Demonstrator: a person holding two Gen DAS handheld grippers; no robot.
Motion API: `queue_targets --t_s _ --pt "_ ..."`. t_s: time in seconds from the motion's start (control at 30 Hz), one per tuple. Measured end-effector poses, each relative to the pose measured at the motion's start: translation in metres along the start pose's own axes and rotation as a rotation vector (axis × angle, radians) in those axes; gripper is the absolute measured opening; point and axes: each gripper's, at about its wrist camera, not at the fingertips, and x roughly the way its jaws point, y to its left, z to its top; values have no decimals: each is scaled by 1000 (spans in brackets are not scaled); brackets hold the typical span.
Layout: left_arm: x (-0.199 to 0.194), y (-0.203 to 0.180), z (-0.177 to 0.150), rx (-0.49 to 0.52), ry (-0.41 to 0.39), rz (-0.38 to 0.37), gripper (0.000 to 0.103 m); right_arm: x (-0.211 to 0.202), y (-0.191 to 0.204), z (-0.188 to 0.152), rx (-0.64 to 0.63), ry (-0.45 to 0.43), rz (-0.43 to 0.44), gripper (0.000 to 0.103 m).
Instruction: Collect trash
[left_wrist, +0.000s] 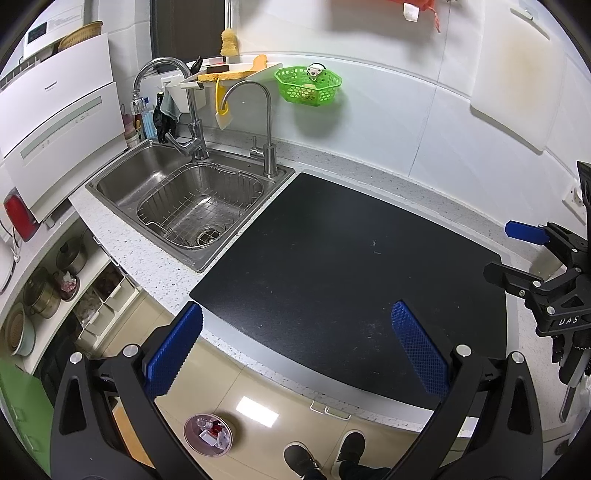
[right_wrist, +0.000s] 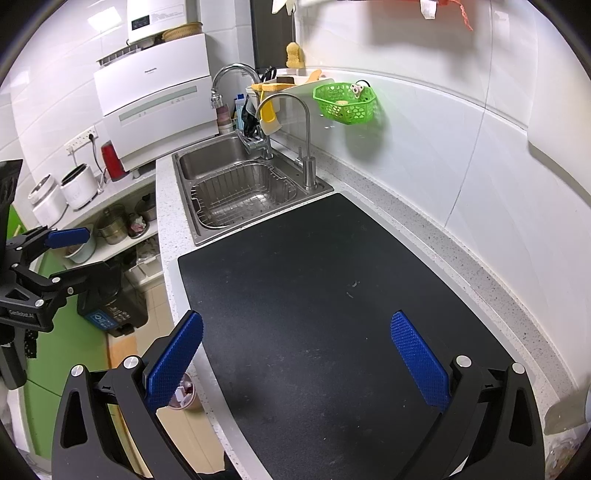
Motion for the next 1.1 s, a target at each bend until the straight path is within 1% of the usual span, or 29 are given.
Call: queue_targets --t_s 0.7,0.87,0.97,1.1 --pt "1 -1 -1 -10 -2 0 100 -1 3 0 -1 0 5 98" --pt "2 0 0 -24 4 -10 100 -1 2 0 -1 1 5 97" --pt "5 2 3 -49 15 -12 100 -1 2 0 -1 2 6 97" --pt "9 5 5 -67 27 27 100 0 1 0 -3 2 6 97"
